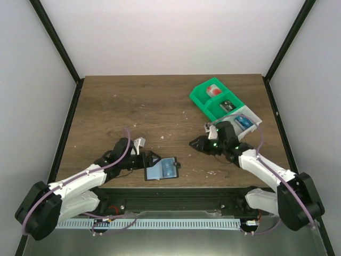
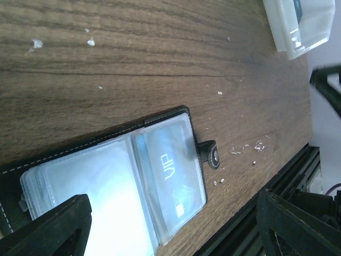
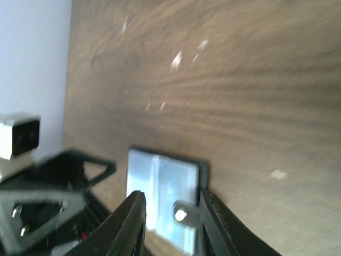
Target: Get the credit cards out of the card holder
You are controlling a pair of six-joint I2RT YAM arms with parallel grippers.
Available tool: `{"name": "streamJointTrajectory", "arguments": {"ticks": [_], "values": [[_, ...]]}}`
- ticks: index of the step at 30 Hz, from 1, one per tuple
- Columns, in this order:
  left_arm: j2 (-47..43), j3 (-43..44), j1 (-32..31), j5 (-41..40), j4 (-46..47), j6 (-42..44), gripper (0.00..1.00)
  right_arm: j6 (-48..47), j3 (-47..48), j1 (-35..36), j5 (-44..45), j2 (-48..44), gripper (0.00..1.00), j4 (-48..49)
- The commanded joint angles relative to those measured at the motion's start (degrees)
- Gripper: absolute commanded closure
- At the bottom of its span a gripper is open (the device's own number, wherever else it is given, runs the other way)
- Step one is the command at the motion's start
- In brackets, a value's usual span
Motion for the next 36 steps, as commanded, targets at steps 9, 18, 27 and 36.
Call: {"name": "streamJointTrajectory", "arguments": {"ticks": [9, 18, 27, 36], "values": [[-0.39, -7.17, 0.94, 1.64, 9.58, -6.62, 0.1, 8.35, -2.15, 29.83, 12.45, 0.38, 0.68, 10.44], [-3.18, -10.67, 1.88, 4.0, 14.19, -10.66, 0.09, 7.75, -2.76, 33.96, 14.72, 6.16, 0.68, 12.35], [-5.29, -11.65, 2.53, 2.84, 13.66, -10.19, 0.08, 6.15, -0.45, 33.94, 19.73, 11.42, 0.67, 10.56], [-4.02, -12.46, 2.61, 4.19, 15.66, -10.35, 0.07, 7.49, -2.08, 33.95, 22.51, 14.53, 0.66, 10.93]]}}
